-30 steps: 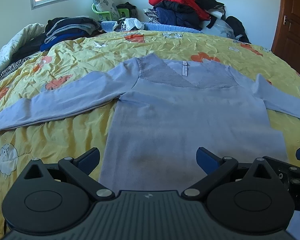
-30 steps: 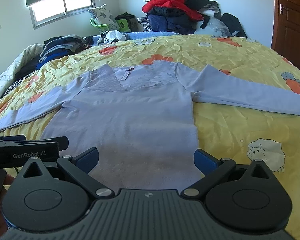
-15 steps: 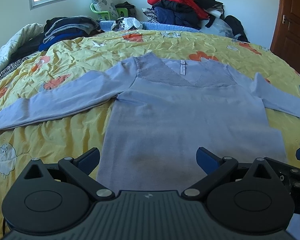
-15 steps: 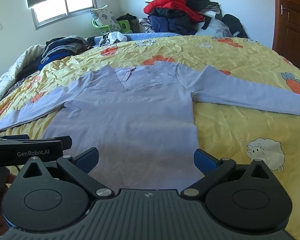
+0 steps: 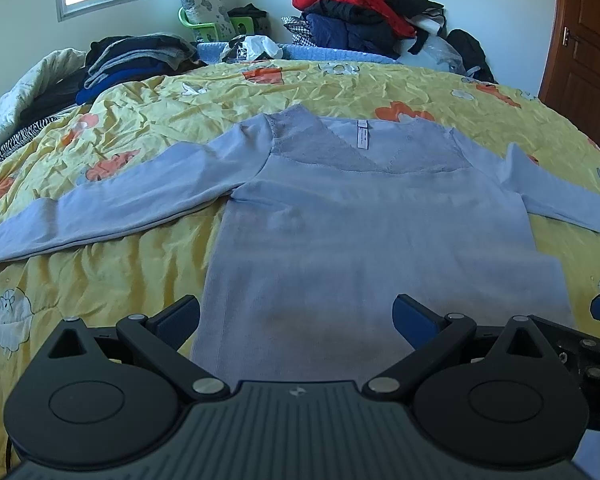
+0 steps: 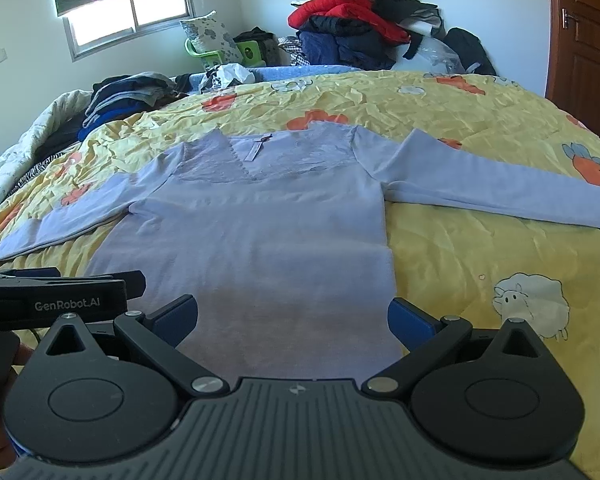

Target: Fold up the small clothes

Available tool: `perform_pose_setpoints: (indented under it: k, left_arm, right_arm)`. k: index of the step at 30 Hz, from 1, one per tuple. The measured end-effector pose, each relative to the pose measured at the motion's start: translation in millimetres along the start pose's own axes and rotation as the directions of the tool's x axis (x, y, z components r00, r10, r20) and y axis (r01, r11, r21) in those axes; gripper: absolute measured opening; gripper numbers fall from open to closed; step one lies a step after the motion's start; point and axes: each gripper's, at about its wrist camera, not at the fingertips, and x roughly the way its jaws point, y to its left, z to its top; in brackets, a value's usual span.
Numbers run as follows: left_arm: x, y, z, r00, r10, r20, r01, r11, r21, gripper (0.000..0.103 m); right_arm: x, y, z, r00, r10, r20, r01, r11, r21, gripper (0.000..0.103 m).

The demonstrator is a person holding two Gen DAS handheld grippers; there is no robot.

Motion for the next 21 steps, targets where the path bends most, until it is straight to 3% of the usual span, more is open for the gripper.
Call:
perform_pose_setpoints:
  k: [21]
  left_arm:
    - [5, -8, 3, 1.0, 0.0, -0.01, 0.0, 1.0, 0.024, 0.103]
  right_arm:
    - [4, -13, 0, 1.0, 0.003, 0.016, -0.003, 1.0, 0.025, 0.102]
